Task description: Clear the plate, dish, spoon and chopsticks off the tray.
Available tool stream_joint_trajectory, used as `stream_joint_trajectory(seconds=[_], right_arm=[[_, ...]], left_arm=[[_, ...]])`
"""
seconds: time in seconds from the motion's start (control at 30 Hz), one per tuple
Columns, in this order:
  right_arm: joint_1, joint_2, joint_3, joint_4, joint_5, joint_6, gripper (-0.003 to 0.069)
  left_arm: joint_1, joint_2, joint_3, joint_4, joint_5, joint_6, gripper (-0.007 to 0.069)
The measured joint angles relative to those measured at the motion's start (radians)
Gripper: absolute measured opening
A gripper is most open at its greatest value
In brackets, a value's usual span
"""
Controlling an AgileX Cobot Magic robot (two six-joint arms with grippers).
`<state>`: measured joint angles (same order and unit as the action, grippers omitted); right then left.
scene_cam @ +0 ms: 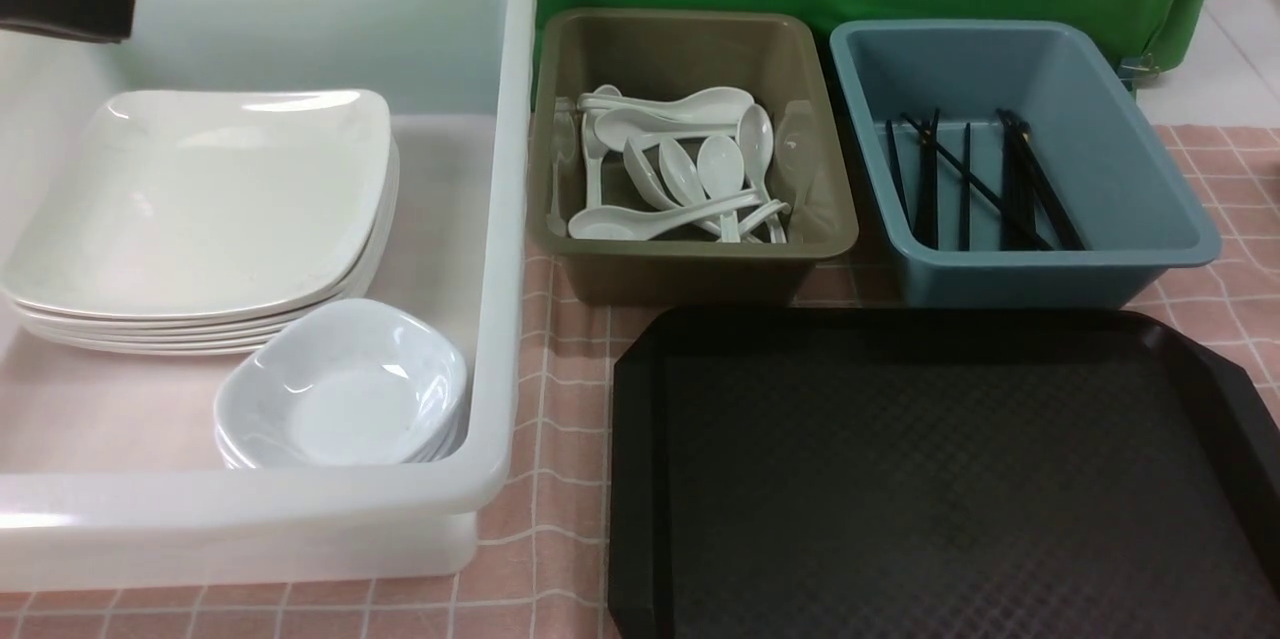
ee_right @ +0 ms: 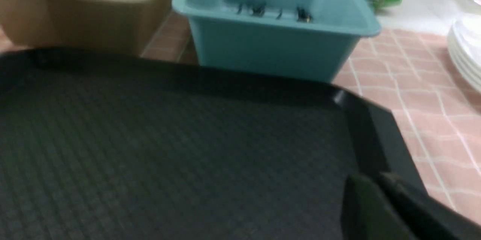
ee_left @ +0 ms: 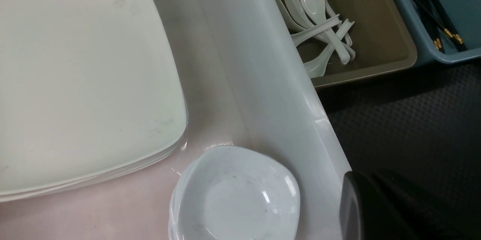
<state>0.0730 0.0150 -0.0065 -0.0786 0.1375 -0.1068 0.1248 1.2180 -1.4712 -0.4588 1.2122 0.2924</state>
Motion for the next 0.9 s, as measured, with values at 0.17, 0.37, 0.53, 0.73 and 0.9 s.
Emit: stream_joint_trajectory(seconds=[0.17,0.37,0.53,0.73,0.9], right_arm=[[0.000,0.000,-0.005,0.000,0.037,0.000,0.0102],[0.000,0.000,-0.005,0.000,0.040,0.000,0.0119],[0.000,0.000,-0.005,0.000,0.040,0.000,0.0134],[0.000,0.000,-0.005,0.000,0.040,0.000,0.0150],[0.000,0.000,-0.005,0.000,0.040,0.001,0.0157]], left_arm=[[-0.076,0.006,0.000,0.000,0.001,0.000,0.0004],[-0.202,-0.008,0.002,0.042,0.005,-0.006,0.0004],[-0.218,-0.084,0.082,0.043,0.005,-0.038,0.0004],[-0.218,-0.300,0.391,0.027,0.006,-0.041,0.0004],[-0.218,-0.495,0.623,-0.024,-0.044,-0.041,0.0004]])
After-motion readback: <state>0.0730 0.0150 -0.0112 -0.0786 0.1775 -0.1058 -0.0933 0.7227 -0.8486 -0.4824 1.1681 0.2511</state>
